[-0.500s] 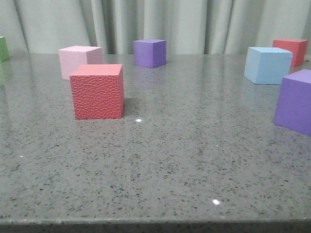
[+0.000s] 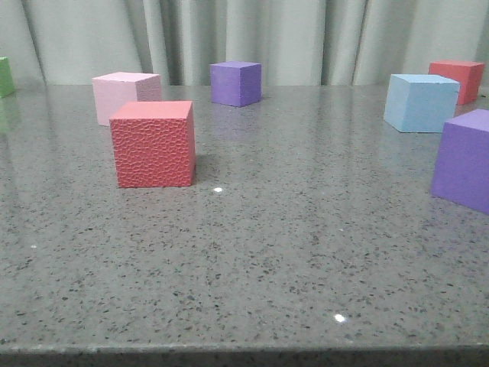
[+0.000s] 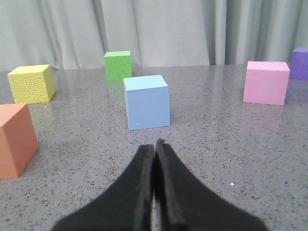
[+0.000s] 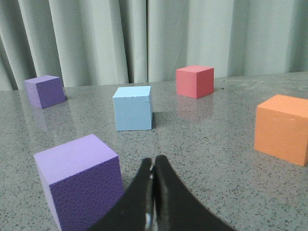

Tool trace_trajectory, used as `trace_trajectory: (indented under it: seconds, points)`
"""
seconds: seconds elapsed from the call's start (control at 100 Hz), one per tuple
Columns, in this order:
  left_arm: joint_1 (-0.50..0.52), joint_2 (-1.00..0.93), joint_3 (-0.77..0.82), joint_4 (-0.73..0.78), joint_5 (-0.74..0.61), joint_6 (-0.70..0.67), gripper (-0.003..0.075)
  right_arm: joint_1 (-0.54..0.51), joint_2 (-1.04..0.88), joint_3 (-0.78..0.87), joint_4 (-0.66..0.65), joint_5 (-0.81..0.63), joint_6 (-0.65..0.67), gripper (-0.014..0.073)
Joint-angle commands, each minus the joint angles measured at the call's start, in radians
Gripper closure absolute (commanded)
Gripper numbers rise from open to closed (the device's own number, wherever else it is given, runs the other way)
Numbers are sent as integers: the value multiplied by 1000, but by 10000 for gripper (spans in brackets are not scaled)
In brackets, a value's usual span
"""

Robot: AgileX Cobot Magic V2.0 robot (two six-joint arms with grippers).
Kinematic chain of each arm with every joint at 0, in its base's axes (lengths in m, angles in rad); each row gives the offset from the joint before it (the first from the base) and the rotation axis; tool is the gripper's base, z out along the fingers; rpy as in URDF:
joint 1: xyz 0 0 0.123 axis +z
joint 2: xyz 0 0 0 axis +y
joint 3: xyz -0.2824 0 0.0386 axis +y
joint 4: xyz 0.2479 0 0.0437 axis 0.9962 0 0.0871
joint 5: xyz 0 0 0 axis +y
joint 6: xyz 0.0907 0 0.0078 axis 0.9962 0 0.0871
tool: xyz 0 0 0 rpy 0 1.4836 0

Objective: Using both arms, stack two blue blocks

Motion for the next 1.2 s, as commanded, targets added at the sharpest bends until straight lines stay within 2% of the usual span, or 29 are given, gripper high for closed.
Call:
trace_trajectory:
  seconds: [0.0, 0.79, 1.02, 1.19]
  points:
    - [2, -33, 5, -8, -77, -7, 738, -7, -22, -18, 1, -68, -5, 662]
    - [2, -33, 1, -23, -66, -7, 739, -7, -22, -23, 1, -75, -5, 662]
    - [2, -27, -80, -64, -41, -7, 739, -7, 0, -121, 1, 57, -5, 660]
    - [2, 17, -229, -57, 75, -7, 739, -6, 68, -252, 1, 204, -5, 659]
